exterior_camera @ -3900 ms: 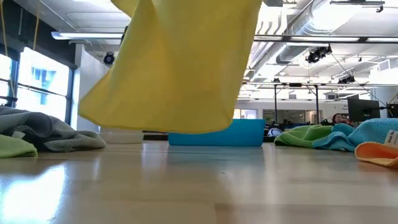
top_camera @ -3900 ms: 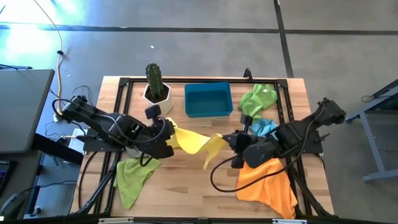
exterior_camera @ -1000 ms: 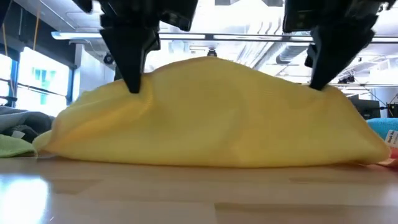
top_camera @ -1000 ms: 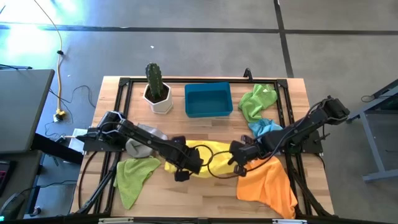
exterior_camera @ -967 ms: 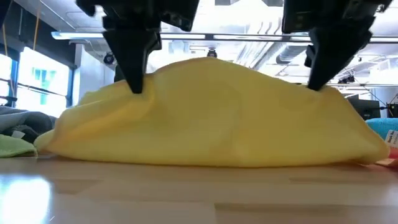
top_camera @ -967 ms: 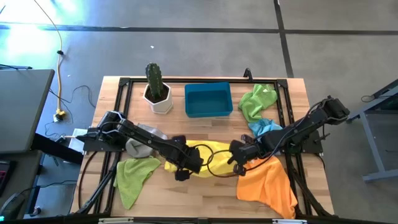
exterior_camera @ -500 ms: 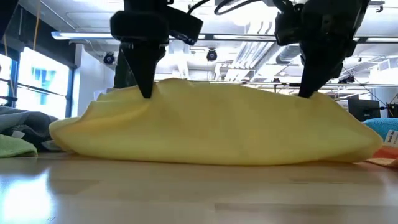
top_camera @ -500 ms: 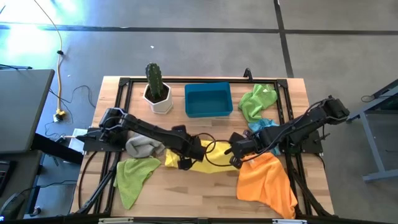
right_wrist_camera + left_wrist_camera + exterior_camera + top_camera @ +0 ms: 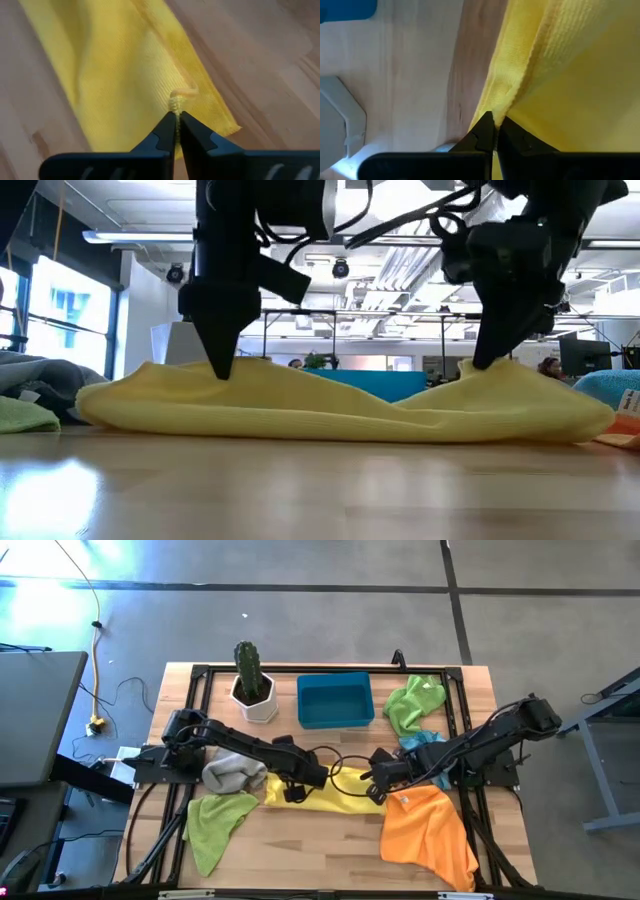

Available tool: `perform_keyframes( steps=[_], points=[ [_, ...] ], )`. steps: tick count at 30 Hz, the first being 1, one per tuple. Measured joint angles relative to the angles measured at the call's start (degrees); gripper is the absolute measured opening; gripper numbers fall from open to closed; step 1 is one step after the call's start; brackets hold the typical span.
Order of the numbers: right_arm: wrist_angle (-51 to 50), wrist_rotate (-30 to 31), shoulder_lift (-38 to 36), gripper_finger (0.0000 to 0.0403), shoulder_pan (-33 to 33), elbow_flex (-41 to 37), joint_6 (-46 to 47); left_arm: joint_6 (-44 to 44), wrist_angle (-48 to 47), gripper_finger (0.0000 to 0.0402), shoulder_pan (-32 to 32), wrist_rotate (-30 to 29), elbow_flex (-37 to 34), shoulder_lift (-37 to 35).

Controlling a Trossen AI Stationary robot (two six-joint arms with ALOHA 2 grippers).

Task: Fold microfiber towels
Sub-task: Fold the yellow microfiber towel

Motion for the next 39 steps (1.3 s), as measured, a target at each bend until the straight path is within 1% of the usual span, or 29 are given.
perform_keyframes(
  steps=[3, 8, 11, 15, 18, 22, 29, 33, 39],
  points=[
    [-0.46, 1.91, 0.01, 0.004, 0.02, -0.14, 1.69, 0.15, 0.26, 0.0005, 0.23, -0.1, -0.81, 0.0],
    [-0.48, 2.86, 0.02, 0.0086, 0.02, -0.14, 2.44, 1.81, 3.84, 0.0005, 0.25, -0.82, -2.25, 0.0],
    [-0.57, 3.93, 0.02, 0.0099, 0.02, -0.14, 3.95, 1.93, 5.28, 0.0005, 0.25, -0.19, -3.78, 0.0],
    [0.18, 4.49, 0.01, 0.0103, 0.02, -0.14, 5.14, 0.62, 4.89, 0.0006, 0.25, -0.62, -5.05, 0.0],
    [3.02, 4.36, 0.02, 0.0103, 0.5, -0.14, 5.15, 0.35, 5.12, 0.0006, 0.47, -2.76, -5.04, 0.0],
    [3.56, 4.57, 0.02, 0.0103, 0.87, -0.41, 5.37, 0.41, 5.0, 0.0006, 1.0, -4.6, -5.04, 0.0],
    [4.82, 4.56, 0.02, 0.0103, 0.68, -5.65, 15.32, 0.42, 5.0, 0.0006, 1.6, -4.58, -5.04, 0.0],
    [10.45, 4.06, 0.02, 0.0103, 0.68, -7.36, 15.55, 1.61, 5.0, 0.0006, 1.58, -4.56, -5.04, 0.0],
    [9.92, 5.24, 0.02, 0.0103, -0.05, -7.46, 14.29, 1.94, 5.02, 0.0005, 1.6, -4.56, -5.02, 0.0]
  ],
)
